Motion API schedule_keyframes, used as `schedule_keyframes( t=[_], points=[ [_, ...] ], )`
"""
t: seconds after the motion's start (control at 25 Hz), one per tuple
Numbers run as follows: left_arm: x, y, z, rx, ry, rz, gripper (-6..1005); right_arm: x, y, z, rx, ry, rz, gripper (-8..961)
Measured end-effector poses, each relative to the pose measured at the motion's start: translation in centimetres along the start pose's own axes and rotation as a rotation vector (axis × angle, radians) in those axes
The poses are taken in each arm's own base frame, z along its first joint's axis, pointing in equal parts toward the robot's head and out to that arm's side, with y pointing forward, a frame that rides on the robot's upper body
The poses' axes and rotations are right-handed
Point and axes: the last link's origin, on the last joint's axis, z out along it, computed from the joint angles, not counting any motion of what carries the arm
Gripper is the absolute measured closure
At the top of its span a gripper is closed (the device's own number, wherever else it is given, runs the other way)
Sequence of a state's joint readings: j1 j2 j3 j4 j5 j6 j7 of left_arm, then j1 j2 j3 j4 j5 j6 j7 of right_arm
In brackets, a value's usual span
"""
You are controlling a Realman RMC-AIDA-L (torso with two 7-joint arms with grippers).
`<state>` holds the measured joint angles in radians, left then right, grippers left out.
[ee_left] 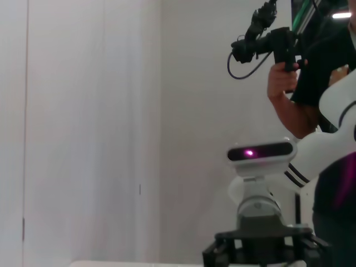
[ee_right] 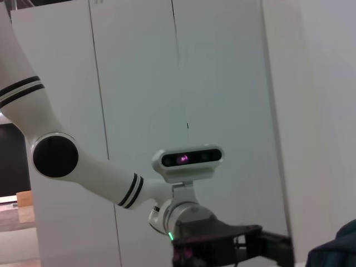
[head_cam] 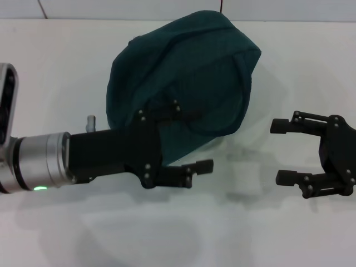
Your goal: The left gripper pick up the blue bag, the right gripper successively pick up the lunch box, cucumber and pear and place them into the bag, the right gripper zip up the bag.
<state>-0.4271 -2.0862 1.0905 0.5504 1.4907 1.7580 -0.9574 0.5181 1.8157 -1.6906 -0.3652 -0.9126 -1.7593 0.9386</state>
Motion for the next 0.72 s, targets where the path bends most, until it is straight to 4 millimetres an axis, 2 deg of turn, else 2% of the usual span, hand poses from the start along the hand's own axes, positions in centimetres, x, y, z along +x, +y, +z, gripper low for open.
schedule_keyframes(
  t=[0.4,0.72],
  points=[
    [-0.6,0.3,-0.3,-0.025,-0.049,0.027,119,1.2,-0.3,0.6,0.026,0.055,0.010,98],
    [-0.5,0.2,-0.4,-0.025,-0.054,0.047,119,1.4,0.0,1.0,0.021,0.053,0.012,98]
  ],
)
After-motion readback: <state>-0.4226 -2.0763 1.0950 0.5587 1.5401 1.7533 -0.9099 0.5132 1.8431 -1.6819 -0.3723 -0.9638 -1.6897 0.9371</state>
